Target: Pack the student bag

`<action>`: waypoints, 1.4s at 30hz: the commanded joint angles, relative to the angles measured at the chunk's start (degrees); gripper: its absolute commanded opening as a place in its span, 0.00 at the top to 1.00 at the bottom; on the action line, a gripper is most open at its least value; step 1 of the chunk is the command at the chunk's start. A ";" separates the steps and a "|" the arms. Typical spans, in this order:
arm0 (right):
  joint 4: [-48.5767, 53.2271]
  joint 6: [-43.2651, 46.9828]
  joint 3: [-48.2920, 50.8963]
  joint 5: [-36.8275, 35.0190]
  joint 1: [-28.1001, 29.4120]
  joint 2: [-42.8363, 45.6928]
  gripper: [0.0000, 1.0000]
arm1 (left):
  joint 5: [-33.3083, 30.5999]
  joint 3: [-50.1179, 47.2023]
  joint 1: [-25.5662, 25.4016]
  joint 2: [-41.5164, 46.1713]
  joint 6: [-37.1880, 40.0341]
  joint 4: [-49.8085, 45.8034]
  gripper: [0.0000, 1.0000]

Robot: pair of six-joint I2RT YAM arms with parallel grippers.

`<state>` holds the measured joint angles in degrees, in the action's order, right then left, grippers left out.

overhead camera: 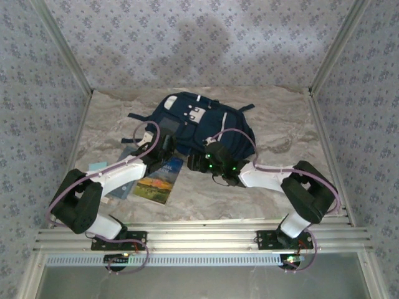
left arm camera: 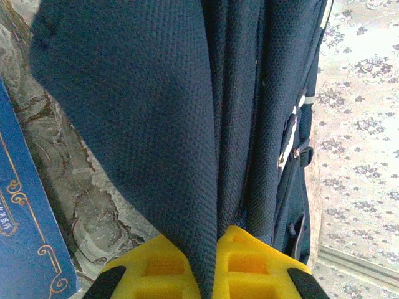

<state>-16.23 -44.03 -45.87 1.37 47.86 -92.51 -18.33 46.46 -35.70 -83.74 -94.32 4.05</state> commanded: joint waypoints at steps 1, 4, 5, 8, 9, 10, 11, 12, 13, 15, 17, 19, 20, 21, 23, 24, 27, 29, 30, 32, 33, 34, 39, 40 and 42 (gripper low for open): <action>-7.78 1.07 -0.16 -3.60 0.50 -3.22 0.36 | -0.82 3.03 -0.84 1.82 -2.40 3.55 1.00; -9.27 1.68 -0.38 -5.82 1.04 -5.06 0.34 | -0.91 2.70 -0.80 2.03 -3.21 3.51 1.00; -9.91 1.42 -0.15 -6.23 1.27 -5.40 0.33 | -0.95 2.63 -0.78 2.18 -3.44 3.53 1.00; -12.99 1.10 0.99 -6.58 2.26 -5.44 0.32 | -1.72 2.55 -0.90 2.57 -3.84 3.20 1.00; -13.13 1.07 1.10 -6.86 2.70 -5.25 0.31 | -1.98 2.66 -0.99 2.55 -4.05 2.96 1.00; -12.83 1.26 1.16 -7.24 3.26 -4.78 0.31 | -2.21 2.81 -0.98 2.58 -4.63 2.71 1.00; -12.54 1.29 1.32 -7.68 3.61 -4.18 0.31 | -2.32 2.93 -0.96 2.38 -5.17 2.70 1.00; -11.87 0.75 1.66 -8.32 3.81 -2.95 0.31 | -2.29 3.13 -1.02 2.23 -5.70 3.00 1.00; -11.95 0.38 2.24 -8.90 3.83 -1.94 0.31 | -2.26 3.46 -1.03 2.06 -5.99 3.27 1.00; -11.68 -0.44 3.53 -10.83 3.84 0.17 0.31 | -2.14 4.50 -1.24 1.93 -6.16 3.21 1.00; -11.28 -0.90 4.62 -11.78 3.41 1.95 0.31 | -2.64 5.98 -1.69 2.03 -6.42 2.22 1.00; -10.91 -1.93 5.21 -11.41 2.59 3.10 0.32 | -3.77 7.00 -2.51 2.10 -7.01 1.30 1.00; -10.88 -1.94 5.38 -11.63 2.50 3.35 0.32 | -3.99 7.20 -2.85 2.13 -7.17 1.25 1.00; -10.52 -1.66 5.39 -12.33 2.39 3.65 0.32 | -4.02 7.44 -3.05 2.12 -7.43 1.39 1.00; -10.40 -1.04 5.28 -12.70 1.89 3.27 0.31 | -3.91 7.60 -3.51 2.08 -7.96 1.97 1.00; -10.65 -0.95 5.34 -12.86 1.46 2.97 0.31 | -3.76 7.75 -3.71 2.01 -8.15 2.13 1.00; -12.74 0.18 6.21 -13.40 0.05 2.23 0.31 | -3.17 7.90 -4.01 2.27 -8.56 2.27 1.00; -13.21 1.61 5.76 -13.64 -0.30 1.82 0.31 | -3.15 8.01 -4.18 2.70 -8.55 2.11 1.00; -13.22 2.31 5.54 -13.90 -0.22 1.64 0.31 | -3.27 8.03 -4.25 2.92 -8.51 1.99 1.00; -12.20 4.02 4.20 -14.78 0.13 1.00 0.32 | -3.64 8.07 -4.38 3.31 -8.42 1.66 1.00; -10.09 4.74 3.09 -16.02 0.50 0.69 0.32 | -3.73 8.14 -4.42 3.43 -8.51 1.59 1.00; -7.59 5.07 1.79 -17.64 1.01 0.35 0.33 | -3.79 8.17 -4.46 3.55 -8.51 1.62 1.00; 5.29 4.38 -3.79 -28.65 4.98 -2.82 0.39 | -3.96 8.15 -4.87 3.30 -8.82 1.59 1.00; 6.06 3.83 -4.17 -30.03 5.28 -3.36 0.39 | -3.92 8.03 -4.83 3.24 -8.91 1.62 1.00; 8.45 2.49 -5.52 -33.59 5.81 -4.93 0.41 | -3.83 7.95 -4.91 3.25 -9.21 1.87 1.00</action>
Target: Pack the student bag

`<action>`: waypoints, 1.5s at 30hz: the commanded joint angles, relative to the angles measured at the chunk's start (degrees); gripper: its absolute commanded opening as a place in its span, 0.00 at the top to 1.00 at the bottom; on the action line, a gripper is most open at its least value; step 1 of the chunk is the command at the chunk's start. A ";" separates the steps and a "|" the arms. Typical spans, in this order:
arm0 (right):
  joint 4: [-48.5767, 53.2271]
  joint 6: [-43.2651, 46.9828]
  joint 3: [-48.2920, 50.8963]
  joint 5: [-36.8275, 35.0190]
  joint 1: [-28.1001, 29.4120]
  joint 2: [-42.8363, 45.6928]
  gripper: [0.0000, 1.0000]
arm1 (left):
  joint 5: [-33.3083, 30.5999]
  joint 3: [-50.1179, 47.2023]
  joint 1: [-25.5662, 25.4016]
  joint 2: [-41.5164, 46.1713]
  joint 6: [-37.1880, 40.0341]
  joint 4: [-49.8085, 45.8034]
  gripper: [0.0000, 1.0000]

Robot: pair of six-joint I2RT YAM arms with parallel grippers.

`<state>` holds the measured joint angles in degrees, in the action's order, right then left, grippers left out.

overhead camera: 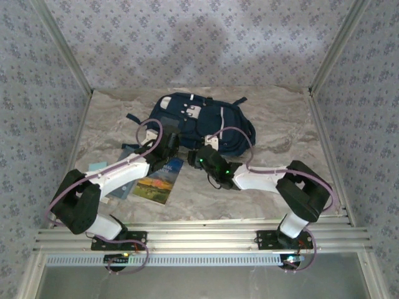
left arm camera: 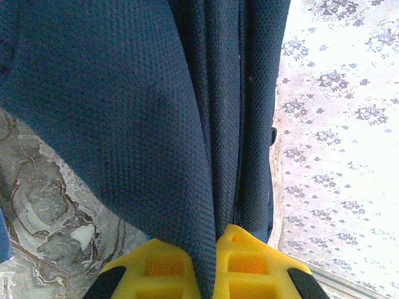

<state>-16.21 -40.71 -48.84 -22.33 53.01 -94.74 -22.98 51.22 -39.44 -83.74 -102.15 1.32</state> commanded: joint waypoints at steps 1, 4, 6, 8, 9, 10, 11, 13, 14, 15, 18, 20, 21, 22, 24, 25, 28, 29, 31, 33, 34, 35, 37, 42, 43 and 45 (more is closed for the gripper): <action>10.37 -1.74 -3.67 -11.61 0.75 -3.36 0.42 | 0.87 3.10 -1.23 3.30 -1.48 4.72 1.00; 14.14 -2.11 -7.37 -16.34 1.19 -5.91 0.43 | 1.02 3.07 -1.21 3.42 -1.46 4.81 1.00; 16.55 -1.69 -10.34 -18.96 1.38 -7.75 0.47 | 0.99 3.12 -1.17 3.57 -1.47 4.83 1.00; 19.79 -1.78 -12.77 -20.91 1.40 -8.98 0.55 | 0.66 2.93 -1.20 3.76 -1.39 4.76 1.00; 20.85 -1.51 -13.36 -21.91 1.40 -9.05 0.61 | 0.15 2.92 -1.21 4.01 -1.31 4.66 1.00; 21.03 -0.85 -13.34 -22.29 1.43 -8.94 0.66 | -0.24 2.77 -1.20 4.28 -1.30 4.45 1.00; 20.89 0.07 -13.02 -22.41 1.31 -8.53 0.73 | -0.97 2.55 -1.21 4.55 -1.21 4.18 1.00; 20.36 2.06 -11.92 -21.17 0.79 -7.05 0.90 | -2.38 2.27 -1.15 4.84 -0.97 3.85 1.00; 20.17 2.89 -11.24 -20.35 0.62 -6.20 1.00 | -3.09 2.19 -0.97 4.78 -0.58 3.72 1.00; 19.88 3.97 -10.29 -19.25 0.14 -5.04 1.00 | -3.24 2.36 -0.71 4.67 -0.08 3.64 1.00; 18.12 8.01 -6.68 -11.96 -1.50 -1.28 1.00 | -1.57 4.19 0.69 2.02 2.20 2.85 1.00; 17.35 8.92 -4.38 -4.74 -3.45 1.20 1.00 | -0.50 5.19 1.59 -0.29 2.17 2.01 1.00; 17.35 8.98 -3.62 -2.51 -4.22 2.09 1.00 | -0.40 5.33 1.82 -1.37 2.15 2.27 1.00; 17.14 8.83 -2.49 1.08 -5.29 3.38 1.00 | -0.31 5.35 2.08 -2.40 1.74 2.28 1.00; 16.11 8.95 -0.23 6.71 -7.36 6.12 1.00 | -0.52 5.43 2.48 -3.65 2.02 2.87 1.00; 15.60 9.06 0.81 9.85 -8.68 7.45 1.00 | -0.75 5.62 2.49 -4.02 2.37 2.66 1.00; 15.43 9.53 3.17 17.24 -12.76 10.10 1.00 | -0.63 5.73 3.11 -4.50 3.01 2.20 1.00; 15.69 10.52 3.90 18.75 -13.84 10.82 1.00 | -0.47 5.64 3.26 -4.58 3.09 2.41 1.00; 16.04 11.74 4.69 20.17 -15.74 11.72 1.00 | -0.64 5.69 3.52 -4.42 3.64 2.30 1.00; 17.06 13.59 4.93 22.38 -18.20 12.26 1.00 | -0.64 5.90 3.98 -4.26 4.73 1.84 1.00; 17.68 14.32 5.05 24.04 -19.43 12.40 1.00 | -0.55 6.11 4.29 -4.29 5.50 1.69 1.00; 18.33 15.40 5.04 25.53 -20.71 12.63 1.00 | -0.43 6.34 4.74 -4.34 6.48 1.43 1.00; 20.06 17.65 4.76 30.29 -23.33 12.79 1.00 | 0.78 7.15 6.03 -4.84 8.78 1.05 1.00; 26.36 23.47 3.05 39.48 -29.33 12.17 1.00 | 6.01 8.57 9.74 -7.79 14.48 1.29 1.00; 27.43 24.14 2.75 40.49 -30.61 11.86 1.00 | 7.63 8.56 10.60 -8.39 15.52 1.96 1.00; 29.35 25.64 1.89 41.90 -33.01 10.90 1.00 | 10.00 8.58 11.94 -9.35 17.87 2.63 1.00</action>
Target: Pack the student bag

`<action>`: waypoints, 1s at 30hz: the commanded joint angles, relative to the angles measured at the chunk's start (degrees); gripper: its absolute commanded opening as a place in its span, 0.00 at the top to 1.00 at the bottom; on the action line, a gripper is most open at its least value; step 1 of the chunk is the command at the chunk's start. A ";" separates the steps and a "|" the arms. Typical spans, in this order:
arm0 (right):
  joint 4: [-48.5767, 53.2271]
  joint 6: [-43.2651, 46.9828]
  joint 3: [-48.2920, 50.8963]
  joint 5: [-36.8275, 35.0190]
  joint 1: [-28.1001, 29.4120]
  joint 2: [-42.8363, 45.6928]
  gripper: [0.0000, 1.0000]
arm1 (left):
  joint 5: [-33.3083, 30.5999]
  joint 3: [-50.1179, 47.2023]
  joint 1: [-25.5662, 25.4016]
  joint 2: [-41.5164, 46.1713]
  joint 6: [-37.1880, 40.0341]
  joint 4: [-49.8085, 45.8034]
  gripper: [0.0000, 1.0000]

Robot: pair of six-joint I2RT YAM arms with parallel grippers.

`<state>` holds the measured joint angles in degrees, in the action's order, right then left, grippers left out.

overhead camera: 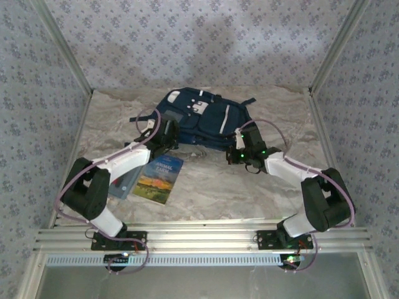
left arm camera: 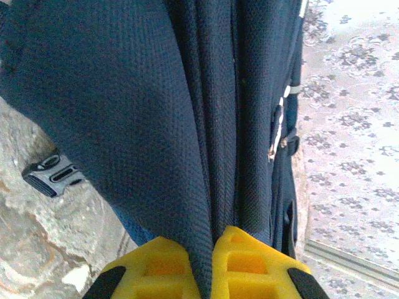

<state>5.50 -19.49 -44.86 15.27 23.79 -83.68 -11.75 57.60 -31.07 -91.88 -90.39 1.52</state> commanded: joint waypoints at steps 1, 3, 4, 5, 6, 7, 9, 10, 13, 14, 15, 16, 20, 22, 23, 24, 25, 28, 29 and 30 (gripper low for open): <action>8.10 4.97 -2.38 4.60 -4.58 -0.64 1.00 | -0.57 2.16 4.08 -1.37 7.16 2.59 1.00; 9.40 6.42 -3.29 5.02 -6.36 -1.81 1.00 | 0.20 2.05 5.07 -1.32 10.19 2.94 1.00; 9.85 7.05 -3.74 5.28 -7.06 -2.49 1.00 | 0.36 1.99 5.46 -1.21 11.96 3.30 1.00; 10.52 7.72 -4.45 5.39 -7.95 -3.36 1.00 | 0.66 2.20 6.02 -1.23 14.08 3.37 1.00; 11.15 8.37 -5.06 5.58 -8.66 -4.21 1.00 | 1.39 2.69 6.63 -1.35 15.49 2.81 1.00; 11.81 9.35 -5.85 6.07 -9.64 -5.39 1.00 | 2.77 3.23 7.57 -1.74 16.86 2.35 1.00; 12.80 10.07 -7.47 6.71 -11.60 -7.75 1.00 | 6.45 4.53 9.49 -3.11 19.44 2.03 1.00; 13.75 10.08 -8.23 7.03 -12.20 -8.77 1.00 | 7.66 4.91 10.21 -3.67 20.26 1.83 1.00; 15.61 10.76 -9.63 9.07 -11.89 -10.39 1.00 | 10.45 7.17 11.93 -6.31 24.42 1.59 1.00; 16.01 10.94 -9.72 9.71 -11.06 -10.36 1.00 | 11.76 8.81 12.59 -7.77 26.24 1.16 1.00; 16.46 11.01 -9.87 10.03 -10.10 -10.41 1.00 | 12.88 10.29 13.01 -9.17 27.81 0.91 1.00; 17.30 11.12 -10.13 10.66 -8.86 -10.50 1.00 | 14.21 12.30 13.54 -10.84 29.89 0.52 1.00; 19.02 8.65 -10.04 13.19 -3.66 -10.79 1.00 | 17.65 17.10 15.21 -15.54 33.35 0.12 1.00; 18.43 5.96 -9.88 14.27 0.00 -11.04 1.00 | 18.64 17.96 15.67 -16.37 34.15 0.26 0.93; 17.75 4.30 -10.04 14.85 1.95 -11.44 1.00 | 19.53 18.29 15.85 -16.49 34.40 0.18 0.79; 17.00 2.68 -10.32 15.10 3.59 -11.83 1.00 | 20.78 18.27 15.95 -16.49 34.35 0.13 0.60; 15.70 0.55 -10.87 15.58 5.13 -12.68 1.00 | 21.97 17.97 15.95 -16.21 34.04 0.03 0.37; 11.69 -5.97 -13.50 17.31 8.69 -15.96 1.00 | 24.75 15.46 15.82 -13.95 31.92 -1.40 0.09; 11.36 -7.26 -14.88 17.67 9.43 -17.24 1.00 | 25.32 13.89 15.71 -12.49 31.21 -1.59 0.05; 11.14 -8.89 -16.58 17.31 10.21 -18.78 1.00 | 25.75 12.01 15.60 -10.85 30.50 -1.89 0.01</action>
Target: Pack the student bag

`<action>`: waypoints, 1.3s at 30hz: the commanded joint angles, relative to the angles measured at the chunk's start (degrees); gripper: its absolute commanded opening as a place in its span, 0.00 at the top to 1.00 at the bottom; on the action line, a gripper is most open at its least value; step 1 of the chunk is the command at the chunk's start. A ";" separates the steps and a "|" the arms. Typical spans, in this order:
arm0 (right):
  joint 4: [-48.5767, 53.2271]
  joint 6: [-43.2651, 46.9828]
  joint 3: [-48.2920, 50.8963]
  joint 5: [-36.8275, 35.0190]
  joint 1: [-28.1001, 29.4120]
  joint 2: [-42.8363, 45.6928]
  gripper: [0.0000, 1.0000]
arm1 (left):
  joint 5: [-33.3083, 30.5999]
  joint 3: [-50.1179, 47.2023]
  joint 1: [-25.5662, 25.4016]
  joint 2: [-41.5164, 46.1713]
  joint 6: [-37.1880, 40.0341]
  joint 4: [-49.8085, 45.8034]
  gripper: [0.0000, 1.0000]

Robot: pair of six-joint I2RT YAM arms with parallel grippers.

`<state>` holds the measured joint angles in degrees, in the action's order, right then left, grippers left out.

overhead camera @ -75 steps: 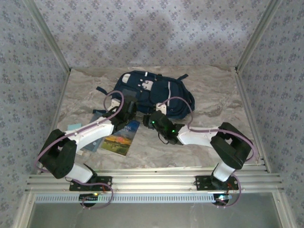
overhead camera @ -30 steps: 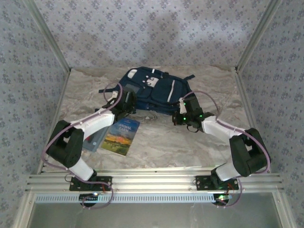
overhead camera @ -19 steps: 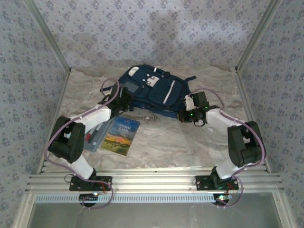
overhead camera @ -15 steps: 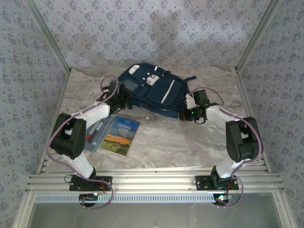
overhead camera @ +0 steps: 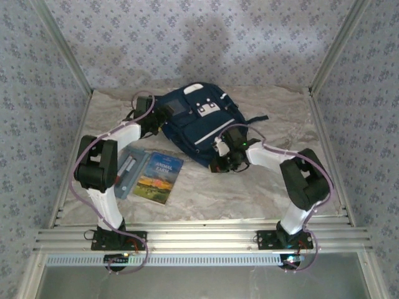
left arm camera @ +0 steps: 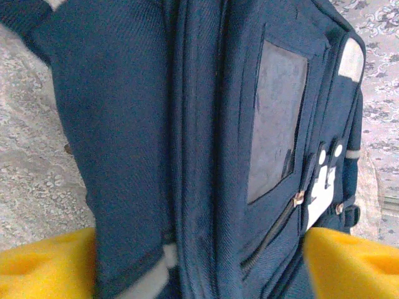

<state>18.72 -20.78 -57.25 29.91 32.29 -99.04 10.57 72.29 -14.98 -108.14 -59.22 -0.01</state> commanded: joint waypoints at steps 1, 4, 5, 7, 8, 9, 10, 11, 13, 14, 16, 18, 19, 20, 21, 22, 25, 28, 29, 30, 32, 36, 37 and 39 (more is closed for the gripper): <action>-2.65 -8.97 -5.66 2.81 2.25 -4.75 1.00 | 3.58 -4.39 -0.57 7.14 -1.32 -0.78 0.01; -4.64 -13.67 -8.04 0.75 3.11 -7.83 1.00 | 3.58 -10.80 -1.12 13.37 -5.15 -2.38 0.00; -5.02 -14.81 -8.88 0.30 3.38 -9.08 1.00 | 3.65 -13.51 -1.55 15.46 -7.89 -2.43 0.01; -7.19 -18.21 -9.11 -0.24 3.69 -10.24 1.00 | 2.48 -18.49 -3.52 18.98 -12.08 -1.30 0.03; -8.38 -19.33 -9.19 -0.14 3.85 -10.67 1.00 | 0.66 -21.18 -4.87 20.67 -14.82 -1.08 0.04; -8.72 -19.81 -9.55 -0.19 4.20 -11.11 1.00 | -1.20 -23.23 -6.29 22.03 -17.12 -0.79 0.05; -8.62 -19.83 -10.02 -0.16 4.41 -11.44 1.00 | -2.20 -24.53 -7.27 22.78 -18.87 -0.79 0.06; -8.23 -19.68 -10.59 0.08 4.82 -11.76 1.00 | -3.20 -25.67 -8.16 23.32 -20.53 -0.68 0.09; -8.19 -19.74 -10.59 0.56 5.19 -11.99 1.00 | -3.67 -26.57 -9.37 22.98 -22.98 -0.76 0.13; -8.34 -19.83 -10.59 0.67 5.41 -11.83 1.00 | -3.68 -26.74 -9.98 22.52 -24.14 -0.18 0.15; -8.46 -19.91 -10.52 0.64 5.51 -11.56 1.00 | -3.80 -26.62 -11.33 21.18 -25.46 1.06 0.18; -9.06 -20.01 -10.59 1.02 5.51 -10.98 1.00 | -3.80 -25.70 -12.90 19.15 -26.25 1.99 0.20; -9.19 -20.01 -10.60 1.18 5.53 -10.67 1.00 | -3.76 -25.14 -13.51 18.33 -26.61 1.95 0.20; -9.28 -19.85 -10.59 1.48 5.50 -10.32 1.00 | -3.71 -24.72 -13.97 17.16 -27.25 2.42 0.22; -9.24 -19.71 -10.56 1.78 5.51 -10.09 1.00 | -3.22 -24.66 -14.34 16.18 -27.75 3.58 0.22; -9.29 -19.57 -10.59 2.01 5.65 -9.77 1.00 | -2.63 -24.79 -14.56 15.13 -28.64 5.78 0.23; -10.27 -19.56 -9.29 3.54 5.76 -8.57 1.00 | -1.67 -24.83 -15.26 12.69 -30.59 9.82 0.25; -13.45 -20.04 -6.89 6.10 5.61 -6.69 1.00 | -2.30 -24.21 -15.90 11.40 -30.74 10.30 0.31; -14.19 -20.18 -6.19 6.81 5.46 -5.94 1.00 | -2.61 -24.15 -15.98 11.21 -30.72 10.66 0.35; -14.41 -20.14 -5.80 7.20 5.42 -5.35 1.00 | -3.02 -24.21 -16.00 11.11 -30.81 11.04 0.39; -14.37 -19.66 -5.34 8.19 5.42 -4.22 1.00 | -3.53 -24.17 -15.92 11.02 -30.65 11.80 0.46; -11.57 -18.17 -5.47 8.37 5.35 -3.36 1.00 | -3.27 -22.87 -15.85 10.67 -29.55 11.06 0.85; -10.55 -17.41 -5.66 8.24 5.16 -3.35 1.00 | -3.04 -22.48 -15.73 10.62 -29.18 10.54 0.95; -5.94 -14.73 -6.62 8.09 4.11 -3.35 1.00 | -2.33 -21.66 -15.36 10.82 -27.99 9.19 1.00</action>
<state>7.64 -39.03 -62.87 34.81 37.04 -104.75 8.32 47.68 -30.55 -96.55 -88.36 9.85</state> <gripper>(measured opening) 0.066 0.034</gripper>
